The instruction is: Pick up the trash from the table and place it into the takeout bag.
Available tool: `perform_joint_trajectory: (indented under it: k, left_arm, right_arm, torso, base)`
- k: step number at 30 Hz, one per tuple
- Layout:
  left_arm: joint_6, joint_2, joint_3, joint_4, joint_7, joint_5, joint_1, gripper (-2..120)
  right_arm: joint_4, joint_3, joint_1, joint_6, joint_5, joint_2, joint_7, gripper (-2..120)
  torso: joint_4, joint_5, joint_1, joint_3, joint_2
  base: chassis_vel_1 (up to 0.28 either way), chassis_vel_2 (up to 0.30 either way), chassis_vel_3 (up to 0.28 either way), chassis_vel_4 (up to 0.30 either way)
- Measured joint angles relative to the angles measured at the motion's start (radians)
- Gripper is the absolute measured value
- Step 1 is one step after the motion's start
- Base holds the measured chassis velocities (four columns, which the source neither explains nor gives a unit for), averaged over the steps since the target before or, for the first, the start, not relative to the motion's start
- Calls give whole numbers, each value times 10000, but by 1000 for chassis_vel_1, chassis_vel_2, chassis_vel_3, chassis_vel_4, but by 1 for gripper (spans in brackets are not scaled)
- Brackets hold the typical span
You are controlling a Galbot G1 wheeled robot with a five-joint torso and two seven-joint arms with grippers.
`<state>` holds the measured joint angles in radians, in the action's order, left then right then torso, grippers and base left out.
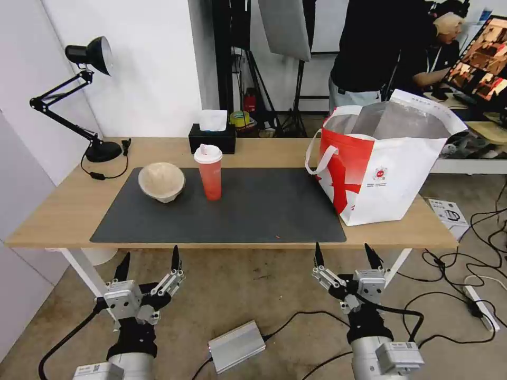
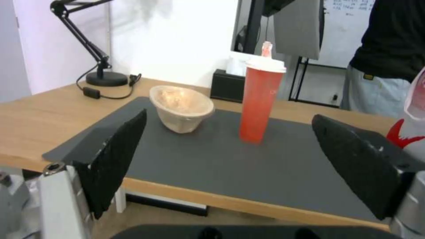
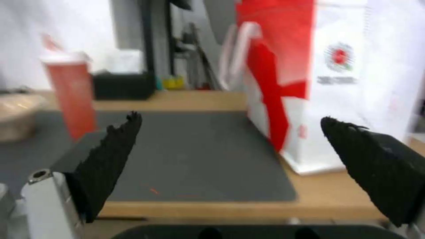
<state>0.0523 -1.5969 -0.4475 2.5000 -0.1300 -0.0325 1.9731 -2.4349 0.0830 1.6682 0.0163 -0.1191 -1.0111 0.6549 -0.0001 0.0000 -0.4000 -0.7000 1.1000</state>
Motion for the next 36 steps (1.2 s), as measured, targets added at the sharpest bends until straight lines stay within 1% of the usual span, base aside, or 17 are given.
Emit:
perform_joint_trajectory:
  k: [2,6,9,10,13,14,18,19,23,30,32,33,36]
  left_arm:
    - [2,1,0,0,0,1,-16,100]
    - [2,1,-2,0,1,1,-37,100]
    - [10,2,-7,0,1,-4,-44,100]
    - [10,2,-7,0,1,-4,-44,100]
    - [14,1,-10,0,0,-9,-60,100]
    - [14,1,-10,0,0,-9,-60,100]
    - [15,-1,-26,0,0,-6,-46,100]
    - [15,-1,-26,0,0,-6,-46,100]
    - [22,-4,-58,0,67,7,-19,100]
    - [61,-6,-93,0,171,38,47,100]
    - [154,-7,-148,0,293,43,88,100]
    - [154,-7,-148,0,293,43,88,100]
    - [193,-8,-168,0,343,52,136,100]
  right_arm:
    - [-22,76,-236,-225,-171,112,-376,100]
    - [-107,198,-589,-196,-781,429,-572,100]
    - [-124,310,-872,-332,-1292,631,-1034,100]
    - [-124,310,-872,-332,-1292,631,-1034,100]
    - [-102,389,-1443,-1038,-1921,813,-1999,100]
    - [-102,389,-1443,-1038,-1921,813,-1999,100]
    - [54,150,-1925,-1616,-1911,1084,-2758,100]
    - [54,150,-1925,-1616,-1911,1084,-2758,100]
    - [331,-30,-2467,-2062,-2088,1351,-3595,100]
    - [621,-342,-3050,-2267,-2293,1495,-4089,100]
    - [754,-486,-3355,-2300,-2537,1578,-4490,100]
    - [754,-486,-3355,-2300,-2537,1578,-4490,100]
    - [850,-646,-3691,-2211,-2903,1692,-4996,100]
  torso:
    - [2,0,0,0,-1]
    - [1,0,0,-1,-1]
    - [0,1,0,0,-1]
    - [0,1,0,0,-1]
    - [1,0,-1,-1,-1]
    - [1,0,-1,-1,-1]
    - [0,0,0,-1,-1]
    - [0,0,0,-1,-1]
    - [1,0,-1,-1,-1]
    - [1,0,0,-1,-1]
    - [1,1,0,-1,-1]
    - [1,1,0,-1,-1]
    - [1,0,-1,-1,-1]
  base:
    - [0,0,0,0]
    - [0,0,0,0]
    - [0,0,0,0]
    - [0,0,0,0]
    - [0,0,0,0]
    - [0,0,0,0]
    - [0,0,0,0]
    - [0,0,0,0]
    - [0,0,0,0]
    - [0,0,0,0]
    - [0,0,0,0]
    - [0,0,0,0]
    - [0,0,0,0]
